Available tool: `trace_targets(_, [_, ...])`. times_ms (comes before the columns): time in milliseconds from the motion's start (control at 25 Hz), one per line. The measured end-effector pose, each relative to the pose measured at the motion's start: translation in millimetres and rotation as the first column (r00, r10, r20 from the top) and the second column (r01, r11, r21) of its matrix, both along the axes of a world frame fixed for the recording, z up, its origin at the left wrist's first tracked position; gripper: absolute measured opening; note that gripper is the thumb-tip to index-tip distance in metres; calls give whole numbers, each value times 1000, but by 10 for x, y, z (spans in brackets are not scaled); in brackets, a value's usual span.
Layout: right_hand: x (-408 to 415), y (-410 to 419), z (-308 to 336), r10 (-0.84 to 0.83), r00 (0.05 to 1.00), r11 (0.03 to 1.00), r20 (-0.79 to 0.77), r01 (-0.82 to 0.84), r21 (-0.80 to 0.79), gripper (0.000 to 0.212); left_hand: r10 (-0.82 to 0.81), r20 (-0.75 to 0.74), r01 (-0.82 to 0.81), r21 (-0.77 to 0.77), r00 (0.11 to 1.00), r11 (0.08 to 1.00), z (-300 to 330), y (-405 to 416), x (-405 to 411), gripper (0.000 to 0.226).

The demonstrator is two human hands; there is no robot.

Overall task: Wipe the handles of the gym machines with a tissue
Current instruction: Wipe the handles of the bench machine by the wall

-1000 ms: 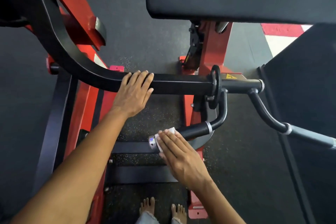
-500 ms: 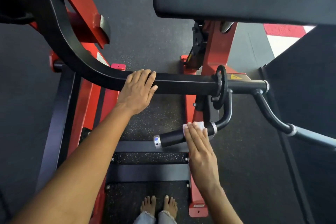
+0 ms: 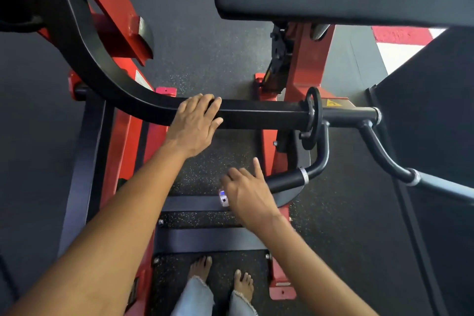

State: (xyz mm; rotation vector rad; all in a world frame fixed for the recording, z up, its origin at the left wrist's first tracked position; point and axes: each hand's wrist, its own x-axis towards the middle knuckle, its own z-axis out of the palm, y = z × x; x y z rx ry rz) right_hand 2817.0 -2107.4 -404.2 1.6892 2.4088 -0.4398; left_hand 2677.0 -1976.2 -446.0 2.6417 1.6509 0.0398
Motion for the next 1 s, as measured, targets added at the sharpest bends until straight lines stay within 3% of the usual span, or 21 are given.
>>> trace_targets(80, [172,147,131,-13,998,988,54,21,-154,27,0,-3,0,-14,1000,1000,7,11,-11,50])
trace_targets(240, [797,292,230,-124,966,984,227,149,-100,22,-15,5,15,-17,1000,1000,10,16,-17,50])
trace_targets(400, [765,267,183,-177,961,979,211,194,-64,24,-13,-7,13,-8,1000,1000,-4,17,-12,50])
trace_targets(560, [179,75,95,-108,992,992,69,113,-61,23,-5,6,5,1,1000,1000,-15,16,-13,50])
trace_targets(640, [-39,-85,-34,-135,986,984,-99,145,103,15,-3,7,3,4,1000,1000,-15,7,-6,50])
trace_targets(720, [-88,-257,-137,-157,955,952,-250,214,221,23,0,7,0,5,1000,1000,-17,4,-4,50])
trace_targets(800, [-41,-456,-193,-146,943,929,-298,234,286,21,3,5,-3,4,1000,1000,-22,3,-1,50])
trace_targets(1000, [51,-718,-282,-185,924,882,-333,306,359,37,7,9,-8,7,1000,1000,-17,-10,7,49])
